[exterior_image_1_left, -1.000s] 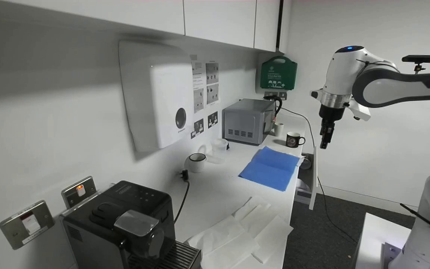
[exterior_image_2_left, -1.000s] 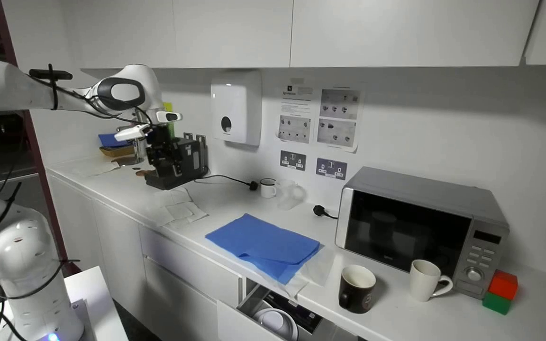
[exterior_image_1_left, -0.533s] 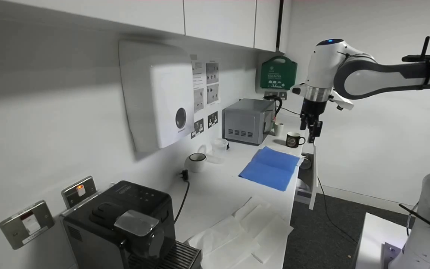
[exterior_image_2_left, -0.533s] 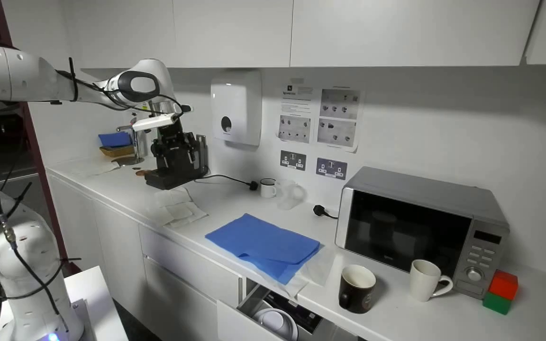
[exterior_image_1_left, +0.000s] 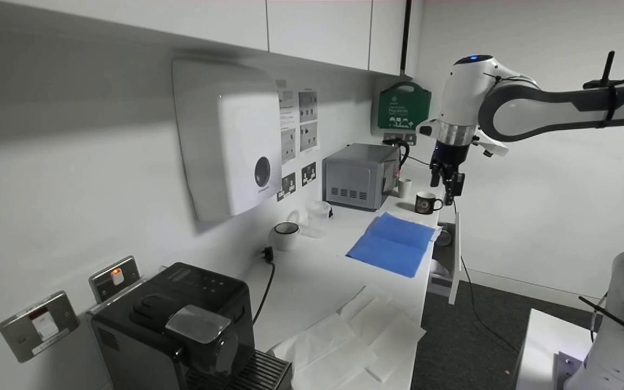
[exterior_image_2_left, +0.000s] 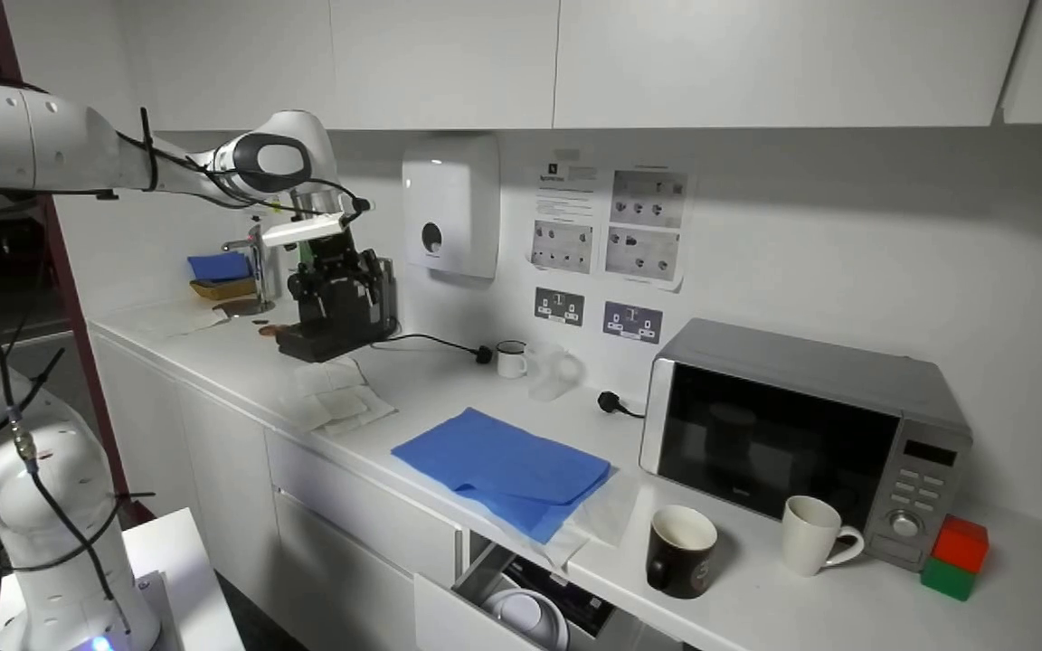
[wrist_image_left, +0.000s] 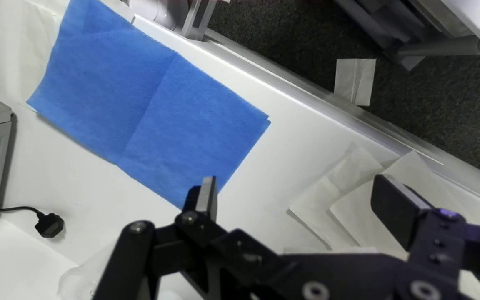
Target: Move the paper to the right
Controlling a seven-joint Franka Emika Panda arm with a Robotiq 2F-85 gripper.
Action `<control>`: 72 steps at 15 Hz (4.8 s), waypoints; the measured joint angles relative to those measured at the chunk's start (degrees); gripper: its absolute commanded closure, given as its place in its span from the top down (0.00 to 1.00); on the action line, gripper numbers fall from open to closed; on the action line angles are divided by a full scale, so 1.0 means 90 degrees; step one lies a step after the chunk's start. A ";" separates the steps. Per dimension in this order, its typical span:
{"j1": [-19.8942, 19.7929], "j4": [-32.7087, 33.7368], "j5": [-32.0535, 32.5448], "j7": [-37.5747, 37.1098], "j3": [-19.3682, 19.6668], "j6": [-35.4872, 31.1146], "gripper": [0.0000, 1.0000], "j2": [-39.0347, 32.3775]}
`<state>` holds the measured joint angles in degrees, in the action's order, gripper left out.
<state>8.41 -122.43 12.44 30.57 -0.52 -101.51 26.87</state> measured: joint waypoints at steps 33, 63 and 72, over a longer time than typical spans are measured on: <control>0.0832 -0.0331 -0.0216 0.2626 -0.0625 -0.1461 1.00 -0.0938; 0.0909 -0.0312 -0.1632 0.2140 -0.1692 -0.2068 1.00 -0.3277; 0.0886 -0.0814 -0.1601 0.2175 -0.1670 -0.2085 1.00 -0.3241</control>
<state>16.38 -129.76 -1.97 50.14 -15.55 -120.28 -2.29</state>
